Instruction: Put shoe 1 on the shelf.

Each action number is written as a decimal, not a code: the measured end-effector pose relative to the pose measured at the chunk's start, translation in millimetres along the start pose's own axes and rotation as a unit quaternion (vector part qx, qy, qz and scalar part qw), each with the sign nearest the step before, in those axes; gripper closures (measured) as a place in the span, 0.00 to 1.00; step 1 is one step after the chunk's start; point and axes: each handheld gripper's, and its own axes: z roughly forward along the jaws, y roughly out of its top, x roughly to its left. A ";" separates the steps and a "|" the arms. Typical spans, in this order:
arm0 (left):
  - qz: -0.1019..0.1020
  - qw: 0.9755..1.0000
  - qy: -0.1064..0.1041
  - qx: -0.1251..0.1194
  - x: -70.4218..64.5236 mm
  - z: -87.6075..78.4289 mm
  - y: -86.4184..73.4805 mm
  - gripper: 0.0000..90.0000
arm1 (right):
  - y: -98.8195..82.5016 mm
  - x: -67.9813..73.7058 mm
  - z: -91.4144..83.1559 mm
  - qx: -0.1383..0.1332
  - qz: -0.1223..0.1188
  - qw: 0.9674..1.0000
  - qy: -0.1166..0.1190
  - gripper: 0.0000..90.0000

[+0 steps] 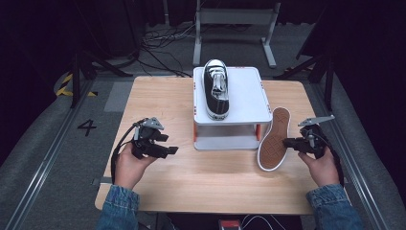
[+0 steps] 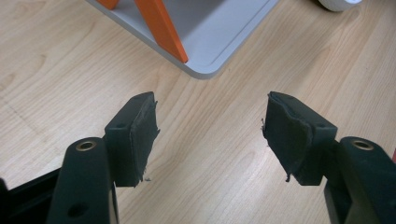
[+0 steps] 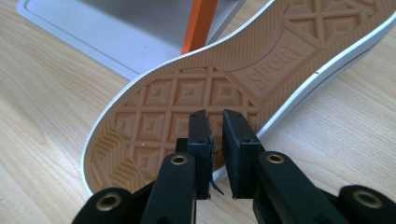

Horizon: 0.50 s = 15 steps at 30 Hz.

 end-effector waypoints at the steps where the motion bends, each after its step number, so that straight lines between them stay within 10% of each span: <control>1: 0.003 1.000 0.002 0.000 -0.3 0.3 0.3 0.39 | 0.1 0.9 1.8 0.006 0.003 1.000 -0.004 0.92; 15: 0.013 1.000 0.006 0.008 2.6 4.2 -1.1 0.37 | -29.8 -25.5 9.9 0.048 0.057 0.997 -0.035 0.82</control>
